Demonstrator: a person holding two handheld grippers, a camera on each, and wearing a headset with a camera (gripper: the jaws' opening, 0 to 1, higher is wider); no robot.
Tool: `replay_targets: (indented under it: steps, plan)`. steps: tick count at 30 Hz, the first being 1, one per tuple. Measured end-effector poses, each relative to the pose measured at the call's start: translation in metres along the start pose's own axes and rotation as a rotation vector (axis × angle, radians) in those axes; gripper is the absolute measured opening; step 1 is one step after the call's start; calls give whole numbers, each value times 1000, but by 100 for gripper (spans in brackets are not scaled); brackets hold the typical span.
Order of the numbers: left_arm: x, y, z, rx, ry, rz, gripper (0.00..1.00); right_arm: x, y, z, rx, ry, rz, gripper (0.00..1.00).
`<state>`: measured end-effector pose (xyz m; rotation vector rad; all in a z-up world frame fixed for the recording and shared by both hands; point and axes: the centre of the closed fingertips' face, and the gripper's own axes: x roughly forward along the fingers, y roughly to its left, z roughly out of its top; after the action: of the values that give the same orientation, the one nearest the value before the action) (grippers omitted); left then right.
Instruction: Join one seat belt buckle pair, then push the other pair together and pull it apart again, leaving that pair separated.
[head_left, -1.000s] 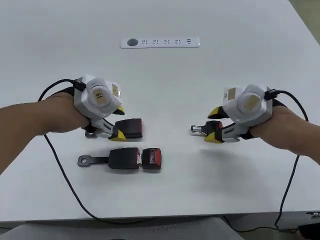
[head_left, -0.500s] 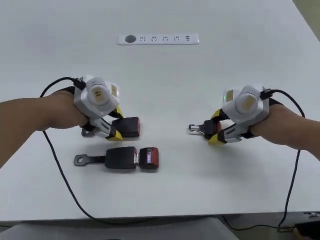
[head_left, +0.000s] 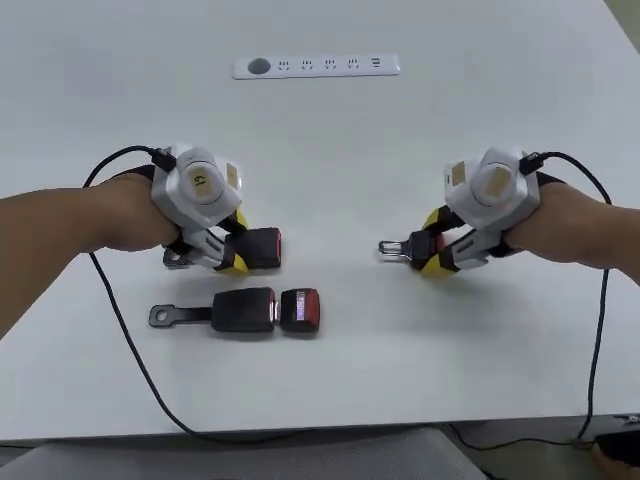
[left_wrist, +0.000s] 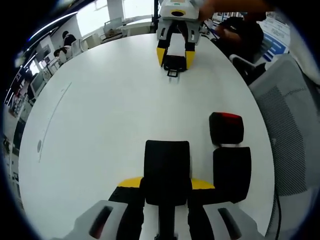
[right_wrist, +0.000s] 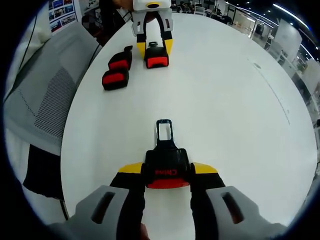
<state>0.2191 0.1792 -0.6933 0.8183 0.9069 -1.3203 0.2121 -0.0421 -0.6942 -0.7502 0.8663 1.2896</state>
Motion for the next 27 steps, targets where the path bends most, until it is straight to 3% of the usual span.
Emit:
replay_targets:
  steps: [12,21,27]
  plan:
    - [-1,-1,1,10,12,-5,33,3,2,4,-35,40,11,33]
    - [-2,-2,2,9,14,-2,33,15,4,28,-26,7,2,33]
    - [0,-2,2,13,18,-5,33,28,4,54,-8,-40,-6,32]
